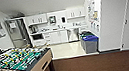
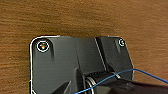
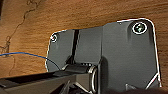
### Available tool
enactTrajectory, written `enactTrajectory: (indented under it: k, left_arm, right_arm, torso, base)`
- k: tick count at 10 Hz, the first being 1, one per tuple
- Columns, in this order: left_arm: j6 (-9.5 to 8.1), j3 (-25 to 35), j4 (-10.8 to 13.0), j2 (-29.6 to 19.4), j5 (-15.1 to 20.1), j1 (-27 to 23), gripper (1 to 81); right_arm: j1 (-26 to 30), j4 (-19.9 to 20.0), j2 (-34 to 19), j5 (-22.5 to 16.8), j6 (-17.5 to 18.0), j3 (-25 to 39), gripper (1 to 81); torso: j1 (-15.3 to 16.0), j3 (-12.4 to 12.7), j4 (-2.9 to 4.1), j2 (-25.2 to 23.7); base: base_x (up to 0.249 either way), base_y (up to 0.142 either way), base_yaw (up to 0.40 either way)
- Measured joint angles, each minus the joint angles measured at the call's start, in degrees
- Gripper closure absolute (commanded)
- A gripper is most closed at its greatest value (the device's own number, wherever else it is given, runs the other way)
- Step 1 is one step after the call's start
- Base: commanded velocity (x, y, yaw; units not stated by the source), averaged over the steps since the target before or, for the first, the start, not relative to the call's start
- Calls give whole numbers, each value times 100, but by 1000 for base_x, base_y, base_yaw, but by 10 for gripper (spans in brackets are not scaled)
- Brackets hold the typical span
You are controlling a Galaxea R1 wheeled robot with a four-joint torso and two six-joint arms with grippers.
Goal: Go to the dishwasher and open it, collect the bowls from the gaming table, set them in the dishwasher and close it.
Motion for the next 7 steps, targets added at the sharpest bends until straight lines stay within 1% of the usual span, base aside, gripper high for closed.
enactTrajectory:
  k: [2,4,5,7]
  left_arm:
    - [0,2,0,2,15,74,10]
    - [0,2,0,2,-5,-20,10]
    - [0,2,2,2,-16,-24,10]
    - [0,2,2,2,17,45,10]
  right_arm:
    - [-80,-2,20,-7,-1,0,10]
    - [-39,0,30,-5,-10,-2,10]
    - [-28,0,30,41,-12,-2,10]
    - [-76,-2,33,-5,-12,-7,10]
  torso:
    - [-13,2,0,-6]
    - [-4,0,0,-2]
    - [-13,2,0,-5]
    - [-11,2,0,-5]
  base:
    - [90,0,0]
    - [111,0,0]
    - [137,0,0]
    - [162,0,0]
